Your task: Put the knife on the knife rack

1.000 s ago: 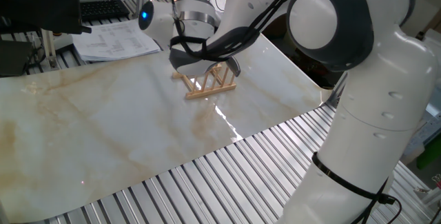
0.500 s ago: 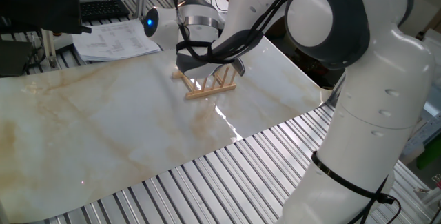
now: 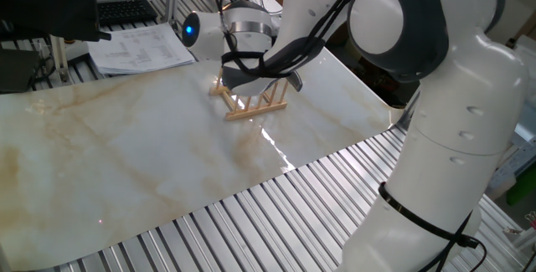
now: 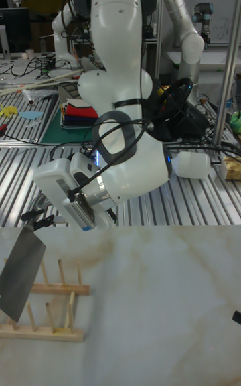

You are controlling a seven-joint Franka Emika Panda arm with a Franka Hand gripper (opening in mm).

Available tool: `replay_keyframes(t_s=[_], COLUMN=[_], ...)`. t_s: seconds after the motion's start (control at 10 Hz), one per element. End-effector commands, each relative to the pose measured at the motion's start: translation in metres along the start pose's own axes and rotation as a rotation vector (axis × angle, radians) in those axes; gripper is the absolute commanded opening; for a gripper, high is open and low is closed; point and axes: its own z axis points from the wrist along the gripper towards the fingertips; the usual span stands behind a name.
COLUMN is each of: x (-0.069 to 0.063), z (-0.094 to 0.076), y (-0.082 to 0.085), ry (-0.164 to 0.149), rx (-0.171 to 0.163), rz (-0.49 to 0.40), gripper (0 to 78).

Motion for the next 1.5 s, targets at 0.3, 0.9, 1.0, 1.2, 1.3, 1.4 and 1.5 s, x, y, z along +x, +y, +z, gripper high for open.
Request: replay_keyframes(t_s=[0.3, 0.9, 1.0, 1.2, 1.3, 1.4, 1.5], x=[-0.0014, -0.0008, -0.0007, -0.0003, 0.0002, 0.0006, 0.0007], z=[0.018, 0.0203, 0.0209, 0.0231, 0.0239, 0.0249, 0.0252], y=[-0.0085, -0.0089, -0.0088, -0.0084, -0.0077, -0.0072, -0.0072], ry=[-0.014, -0.012, -0.011, -0.007, -0.007, -0.008, -0.007], rx=[0.024, 0.036, 0.037, 0.038, 0.038, 0.044, 0.046], rz=[-0.024, -0.007, -0.003, 0.012, 0.021, 0.019, 0.017], gripper=[1.1, 1.1, 1.1, 1.1, 1.1, 1.1, 1.1])
